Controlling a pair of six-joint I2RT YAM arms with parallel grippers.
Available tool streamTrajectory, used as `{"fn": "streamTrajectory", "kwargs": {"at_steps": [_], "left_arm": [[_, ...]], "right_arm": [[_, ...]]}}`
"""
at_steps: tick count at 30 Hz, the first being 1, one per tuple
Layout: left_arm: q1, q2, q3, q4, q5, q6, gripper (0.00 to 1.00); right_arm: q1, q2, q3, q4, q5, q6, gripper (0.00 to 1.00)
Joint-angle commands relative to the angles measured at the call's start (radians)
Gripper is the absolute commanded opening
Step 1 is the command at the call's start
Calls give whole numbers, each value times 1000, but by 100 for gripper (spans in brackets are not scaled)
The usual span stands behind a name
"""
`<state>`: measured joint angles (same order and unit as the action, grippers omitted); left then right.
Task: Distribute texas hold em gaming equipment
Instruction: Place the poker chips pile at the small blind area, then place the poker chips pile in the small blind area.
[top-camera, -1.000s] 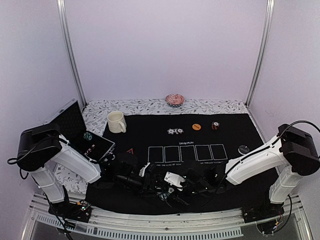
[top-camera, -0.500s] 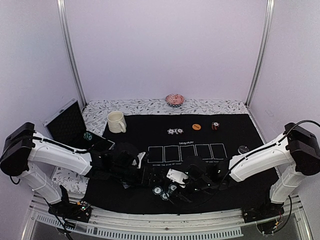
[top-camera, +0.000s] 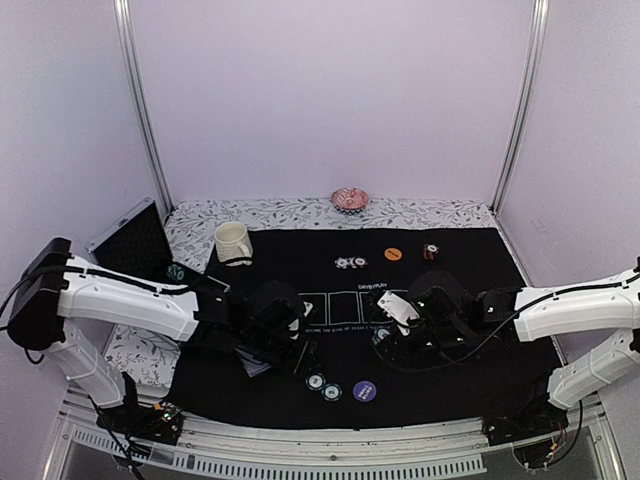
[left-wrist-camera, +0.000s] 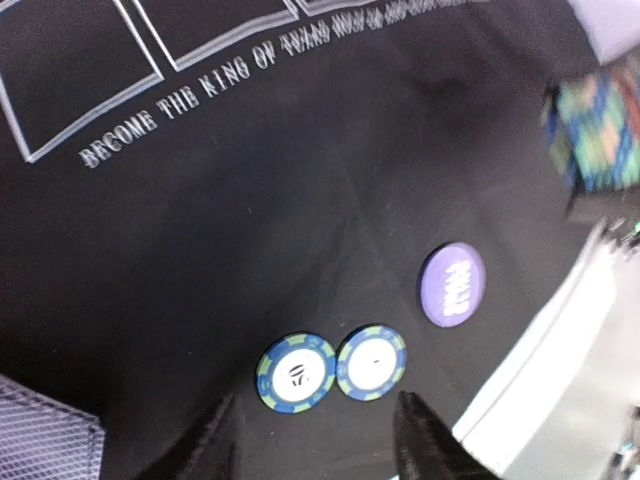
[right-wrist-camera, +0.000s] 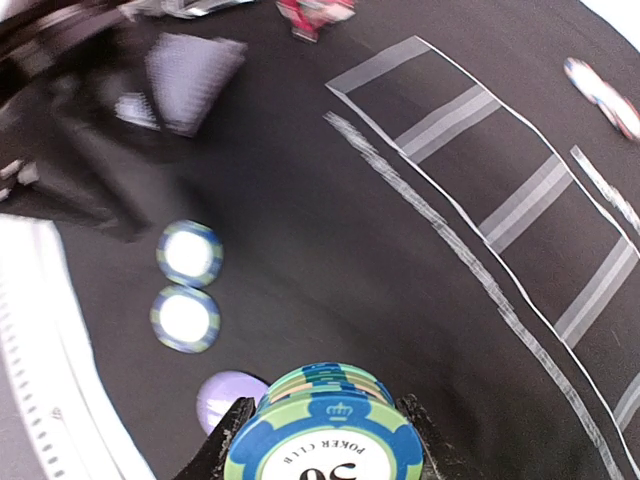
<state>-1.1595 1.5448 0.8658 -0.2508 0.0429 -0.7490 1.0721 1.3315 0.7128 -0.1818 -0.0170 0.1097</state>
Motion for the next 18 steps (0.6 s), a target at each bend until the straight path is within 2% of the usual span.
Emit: {"fn": "streamTrajectory", "kwargs": {"at_steps": [1,4,7,13,18], "left_arm": [[-50,135,103,-187,-67,107,49],[-66,198,158,-244,-93,121,47],[-72,232,156,-209,-76,127,46],[-124,302,159,-131,-4,134,46],[-147,309,186,-148,-9,161,46]], "right_arm": [[-32,-44,-32,-113,98,73,2],[-38,-33,-35,-111,88,88,2],[-41,12,-12,-140,114,98,2],[-42,6,-41,-226,112,360,2],[-23,-16,-69,-274,139,476,2]]}}
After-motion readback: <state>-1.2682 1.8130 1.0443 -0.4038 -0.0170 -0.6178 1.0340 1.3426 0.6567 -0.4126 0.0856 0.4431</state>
